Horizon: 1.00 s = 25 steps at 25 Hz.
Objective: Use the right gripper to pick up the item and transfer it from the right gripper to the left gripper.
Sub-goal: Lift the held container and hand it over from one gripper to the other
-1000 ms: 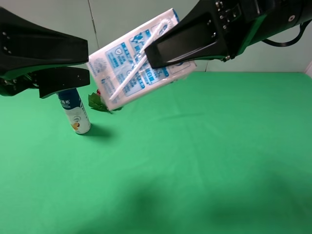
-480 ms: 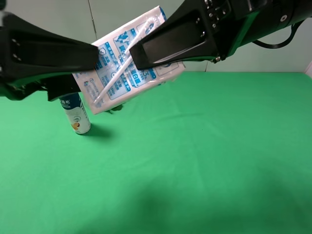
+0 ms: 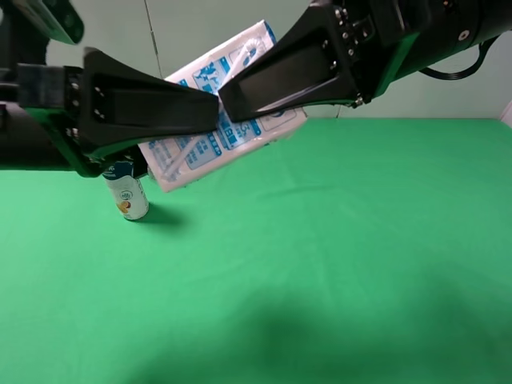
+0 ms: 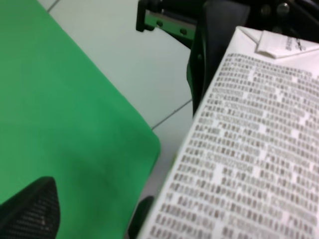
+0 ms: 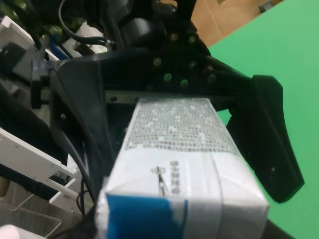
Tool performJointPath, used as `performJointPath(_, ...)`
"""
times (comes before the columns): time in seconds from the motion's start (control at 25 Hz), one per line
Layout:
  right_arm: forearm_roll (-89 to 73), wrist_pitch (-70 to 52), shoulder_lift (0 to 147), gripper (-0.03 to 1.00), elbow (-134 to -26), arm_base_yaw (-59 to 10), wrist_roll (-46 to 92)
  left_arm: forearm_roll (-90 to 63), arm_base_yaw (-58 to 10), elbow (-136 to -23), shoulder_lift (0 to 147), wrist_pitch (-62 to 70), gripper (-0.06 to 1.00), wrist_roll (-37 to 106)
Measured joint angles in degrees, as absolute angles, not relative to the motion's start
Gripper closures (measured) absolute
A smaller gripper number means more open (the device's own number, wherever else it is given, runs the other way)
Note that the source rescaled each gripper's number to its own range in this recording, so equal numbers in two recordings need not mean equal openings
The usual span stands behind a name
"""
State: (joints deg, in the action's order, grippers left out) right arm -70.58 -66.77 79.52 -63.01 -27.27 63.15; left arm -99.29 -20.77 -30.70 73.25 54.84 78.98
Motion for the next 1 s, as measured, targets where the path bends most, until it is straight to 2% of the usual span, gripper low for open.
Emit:
performJointPath(0.04,-70.32,-66.77,79.52,0.96,-63.01,-27.27,63.15,-99.29,-21.16,-30.94,73.6,54.78,0.1,79.11)
performJointPath(0.16,-69.82,-66.92,79.52,0.96,-62.94,-27.08,63.15,-99.29,-21.65,-31.16,73.76,54.52,0.24,79.97)
performJointPath(0.44,-69.3,-65.94,79.52,0.96,-62.82,-27.02,63.15,-99.61,-22.06,-31.47,73.76,55.19,0.7,81.21)
performJointPath(1.0,-69.08,-65.22,79.52,0.97,-62.82,-27.02,63.06,-99.61,-22.06,-31.52,73.76,55.25,0.73,82.73)
